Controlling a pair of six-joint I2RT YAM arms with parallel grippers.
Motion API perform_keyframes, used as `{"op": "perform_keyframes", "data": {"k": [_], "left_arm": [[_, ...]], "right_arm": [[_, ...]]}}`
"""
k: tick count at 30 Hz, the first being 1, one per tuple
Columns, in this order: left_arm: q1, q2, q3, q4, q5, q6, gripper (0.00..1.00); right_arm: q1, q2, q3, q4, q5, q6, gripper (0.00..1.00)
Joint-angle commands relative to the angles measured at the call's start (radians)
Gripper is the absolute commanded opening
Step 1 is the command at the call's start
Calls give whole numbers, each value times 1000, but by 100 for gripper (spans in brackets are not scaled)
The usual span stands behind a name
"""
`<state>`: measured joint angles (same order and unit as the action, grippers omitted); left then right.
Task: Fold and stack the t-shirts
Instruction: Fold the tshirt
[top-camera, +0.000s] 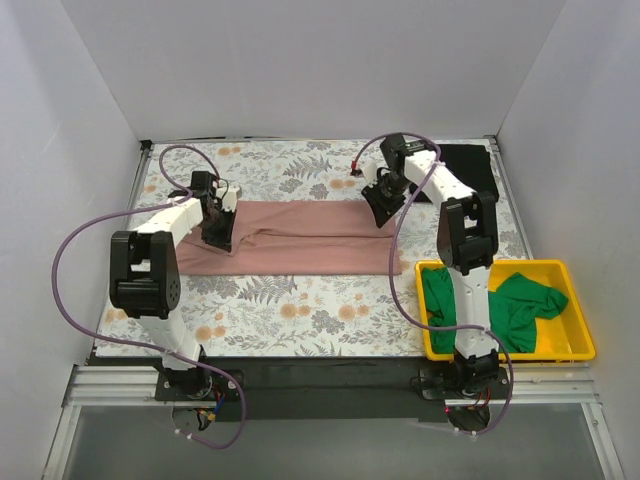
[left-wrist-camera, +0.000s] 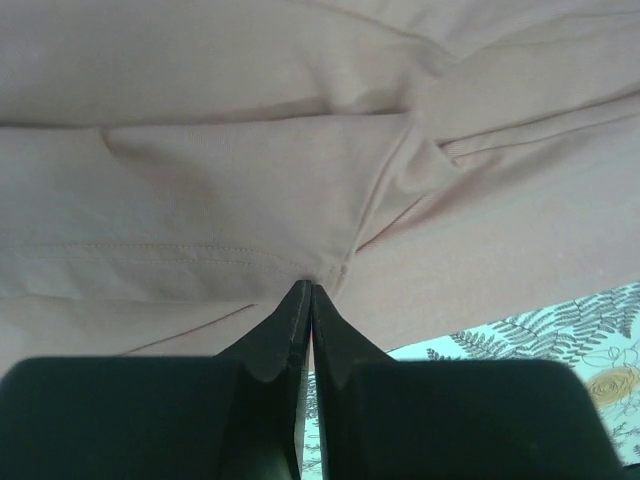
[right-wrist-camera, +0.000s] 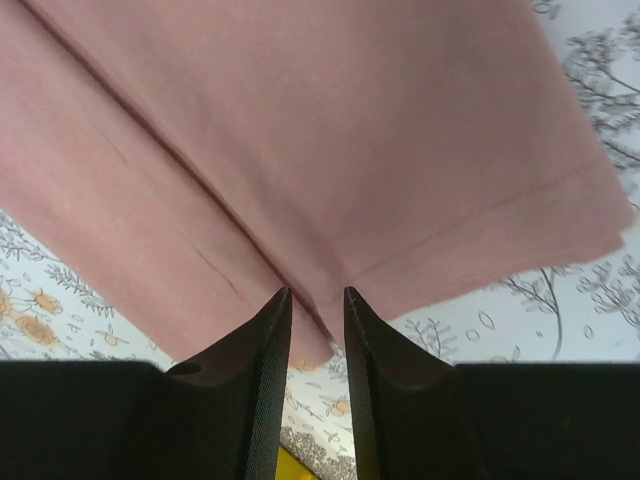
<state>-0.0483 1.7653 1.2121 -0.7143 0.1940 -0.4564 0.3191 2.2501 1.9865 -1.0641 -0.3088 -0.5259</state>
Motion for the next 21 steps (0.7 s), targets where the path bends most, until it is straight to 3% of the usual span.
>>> {"op": "perform_keyframes", "data": {"k": [1, 6, 11, 14, 17, 21], "left_arm": [[1, 3, -17, 24, -63, -74, 1], [2, 37, -65, 64, -158, -79, 0], [13, 166, -7, 95, -234, -50, 0], [36, 253, 102, 111, -258, -5, 0], [41, 397, 304, 78, -196, 28, 0], [-39, 540, 677, -54, -59, -36, 0]], "right_arm": [[34, 48, 17, 9, 31, 10, 33], [55, 55, -60, 61, 100, 1, 31], [77, -7, -228, 81, 105, -22, 29], [118, -104, -417, 124, 67, -14, 29], [222, -211, -621, 167, -36, 13, 29], [440, -361, -782, 196, -278, 33, 31]]}}
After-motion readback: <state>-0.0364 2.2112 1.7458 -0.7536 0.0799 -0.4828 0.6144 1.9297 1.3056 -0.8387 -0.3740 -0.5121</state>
